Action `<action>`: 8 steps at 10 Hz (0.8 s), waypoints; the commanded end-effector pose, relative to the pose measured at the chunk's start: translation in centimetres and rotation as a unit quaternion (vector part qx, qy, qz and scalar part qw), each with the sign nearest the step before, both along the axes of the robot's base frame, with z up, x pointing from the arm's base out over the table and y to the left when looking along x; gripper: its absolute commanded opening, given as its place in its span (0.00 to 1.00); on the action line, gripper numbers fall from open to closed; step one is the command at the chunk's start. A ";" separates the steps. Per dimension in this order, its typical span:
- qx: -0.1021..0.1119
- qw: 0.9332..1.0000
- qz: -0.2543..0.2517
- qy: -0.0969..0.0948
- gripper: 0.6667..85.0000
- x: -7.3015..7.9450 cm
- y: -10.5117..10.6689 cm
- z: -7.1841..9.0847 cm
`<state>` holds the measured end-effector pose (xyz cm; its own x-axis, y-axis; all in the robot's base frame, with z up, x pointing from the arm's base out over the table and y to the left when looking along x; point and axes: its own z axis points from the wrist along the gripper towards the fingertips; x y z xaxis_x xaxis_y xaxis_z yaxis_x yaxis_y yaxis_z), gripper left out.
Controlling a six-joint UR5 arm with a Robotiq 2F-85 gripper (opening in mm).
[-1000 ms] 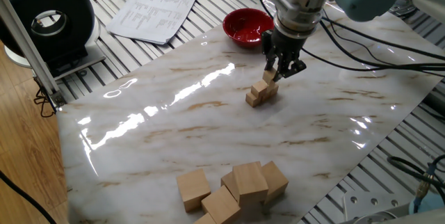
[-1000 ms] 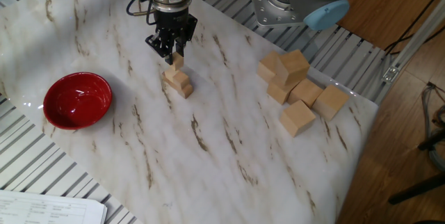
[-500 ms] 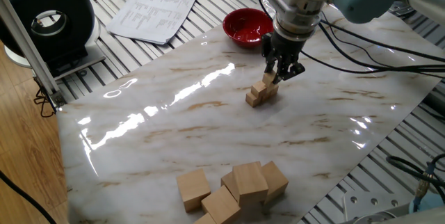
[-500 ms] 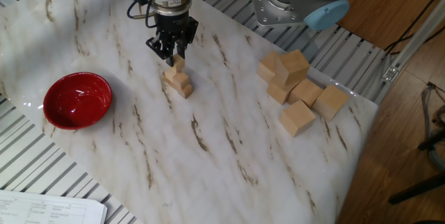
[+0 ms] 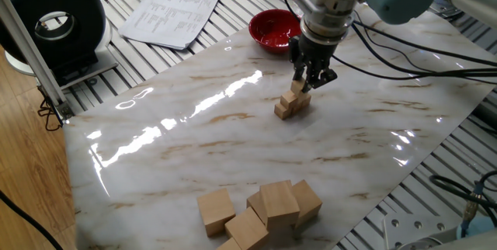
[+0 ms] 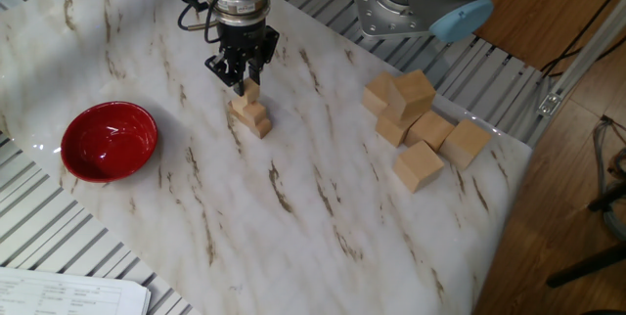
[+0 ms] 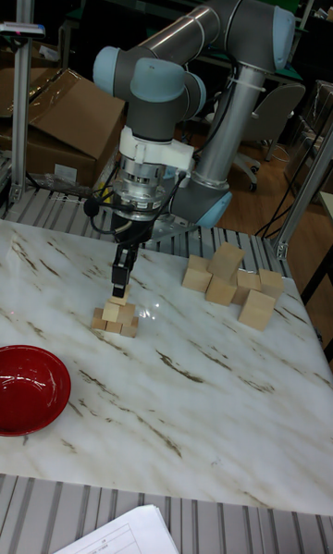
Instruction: Stack the blocks into a pyramid shape
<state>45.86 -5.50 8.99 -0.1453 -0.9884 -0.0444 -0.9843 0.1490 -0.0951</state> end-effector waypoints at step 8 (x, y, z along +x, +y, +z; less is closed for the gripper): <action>0.004 1.000 -0.007 0.003 0.00 0.8 0.4 -0.4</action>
<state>46.38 -5.44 8.64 -0.1520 -0.9877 -0.0365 -0.9841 0.1547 -0.0873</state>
